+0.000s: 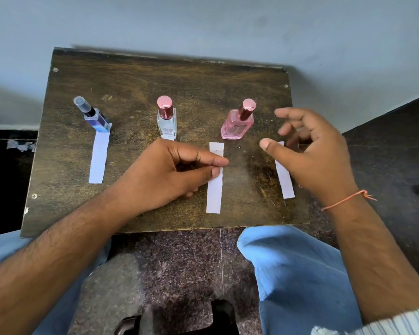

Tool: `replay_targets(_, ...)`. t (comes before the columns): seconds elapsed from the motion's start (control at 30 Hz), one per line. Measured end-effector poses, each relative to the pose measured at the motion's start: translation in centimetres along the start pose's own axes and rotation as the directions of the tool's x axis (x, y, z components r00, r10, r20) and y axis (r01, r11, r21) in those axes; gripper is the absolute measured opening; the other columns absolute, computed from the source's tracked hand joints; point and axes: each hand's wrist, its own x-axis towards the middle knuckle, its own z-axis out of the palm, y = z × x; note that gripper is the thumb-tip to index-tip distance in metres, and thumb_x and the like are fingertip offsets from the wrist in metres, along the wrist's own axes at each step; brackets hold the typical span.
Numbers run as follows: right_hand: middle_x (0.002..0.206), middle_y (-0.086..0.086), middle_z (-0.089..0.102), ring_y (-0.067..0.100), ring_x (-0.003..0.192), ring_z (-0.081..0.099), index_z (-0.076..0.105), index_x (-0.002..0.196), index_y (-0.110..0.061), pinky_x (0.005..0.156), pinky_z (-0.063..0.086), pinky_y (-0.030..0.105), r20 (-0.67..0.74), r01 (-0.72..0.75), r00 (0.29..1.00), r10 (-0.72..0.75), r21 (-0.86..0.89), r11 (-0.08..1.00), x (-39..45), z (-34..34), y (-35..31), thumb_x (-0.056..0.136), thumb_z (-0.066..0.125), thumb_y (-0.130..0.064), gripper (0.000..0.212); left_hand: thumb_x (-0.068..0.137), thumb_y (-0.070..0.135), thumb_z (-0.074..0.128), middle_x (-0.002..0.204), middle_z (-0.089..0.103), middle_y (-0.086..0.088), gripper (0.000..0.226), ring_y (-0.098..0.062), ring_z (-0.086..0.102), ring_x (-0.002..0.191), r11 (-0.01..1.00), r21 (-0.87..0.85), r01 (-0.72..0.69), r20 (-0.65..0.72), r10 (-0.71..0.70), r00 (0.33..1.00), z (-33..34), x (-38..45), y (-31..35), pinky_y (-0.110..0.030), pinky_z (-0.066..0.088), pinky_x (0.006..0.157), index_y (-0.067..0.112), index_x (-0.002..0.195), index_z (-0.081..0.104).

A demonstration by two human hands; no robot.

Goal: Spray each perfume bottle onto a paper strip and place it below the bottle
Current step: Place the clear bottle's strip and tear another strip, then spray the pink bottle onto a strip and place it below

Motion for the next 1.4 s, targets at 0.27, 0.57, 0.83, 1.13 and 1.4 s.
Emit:
replay_targets(0.27, 0.121, -0.038, 0.063, 0.015, 0.122, 0.065, 0.065, 0.141, -0.042, 0.108, 0.049, 0.034, 0.014, 0.205, 0.979, -0.204, -0.043, 0.978, 0.0, 3.4, -1.7, 0.09, 0.081, -0.045, 0.053, 0.088, 0.025, 0.081, 0.101, 0.085, 0.003, 0.026, -0.021, 0.081, 0.097, 0.997, 0.017, -0.077, 0.031, 0.076, 0.997, -0.8, -0.4, -0.1, -0.036, 0.065, 0.09, 0.02, 0.113, 0.086)
replay_targets(0.57, 0.106, -0.002, 0.08, 0.022, 0.093, 0.069, 0.078, 0.121, -0.041, 0.088, 0.058, 0.048, 0.068, 0.167, 0.983, -0.17, 0.037, 0.985, 0.6, 4.2, -0.9, 0.09, 0.079, -0.052, 0.034, 0.095, 0.014, 0.084, 0.091, 0.08, 0.006, 0.015, -0.015, 0.072, 0.075, 0.968, 0.146, -0.207, -0.034, 0.214, 0.976, -1.2, -0.9, -0.3, -0.017, 0.052, 0.066, 0.02, 0.108, 0.086)
replay_targets(0.83, 0.078, -0.029, 0.067, 0.008, 0.062, 0.05, 0.078, 0.118, -0.033, 0.062, 0.042, 0.019, 0.286, 0.223, 0.917, -0.277, 0.208, 0.952, -0.8, 3.6, -2.0, 0.087, 0.089, -0.027, 0.033, 0.098, 0.025, 0.08, 0.101, 0.079, 0.005, 0.012, -0.012, 0.068, 0.067, 0.883, 0.293, -0.366, -0.211, 0.433, 0.876, -1.5, -1.2, 1.7, -0.016, 0.048, 0.059, 0.026, 0.11, 0.08)
replay_targets(1.13, 0.069, -0.012, 0.058, 0.013, 0.057, 0.048, 0.076, 0.112, -0.032, 0.055, 0.04, 0.029, 0.407, 0.252, 0.838, -0.364, 0.303, 0.919, -1.3, 3.2, -3.2, 0.086, 0.09, -0.026, 0.03, 0.097, 0.034, 0.079, 0.109, 0.071, 0.007, 0.029, -0.004, 0.059, 0.057, 0.885, 0.312, -0.345, -0.141, 0.402, 0.905, -1.4, -1.0, 2.3, -0.008, 0.041, 0.055, 0.02, 0.121, 0.079)
replay_targets(1.4, 0.085, -0.004, 0.073, 0.019, 0.059, 0.056, 0.082, 0.116, -0.018, 0.058, 0.044, 0.03, 0.371, 0.334, 0.841, -0.394, 0.219, 0.917, -1.3, 2.9, -2.5, 0.088, 0.091, -0.027, 0.031, 0.097, 0.026, 0.081, 0.11, 0.075, 0.003, 0.018, 0.007, 0.061, 0.068, 0.837, 0.37, -0.404, -0.191, 0.494, 0.848, -1.1, -0.8, 2.5, -0.007, 0.042, 0.066, 0.018, 0.113, 0.078)
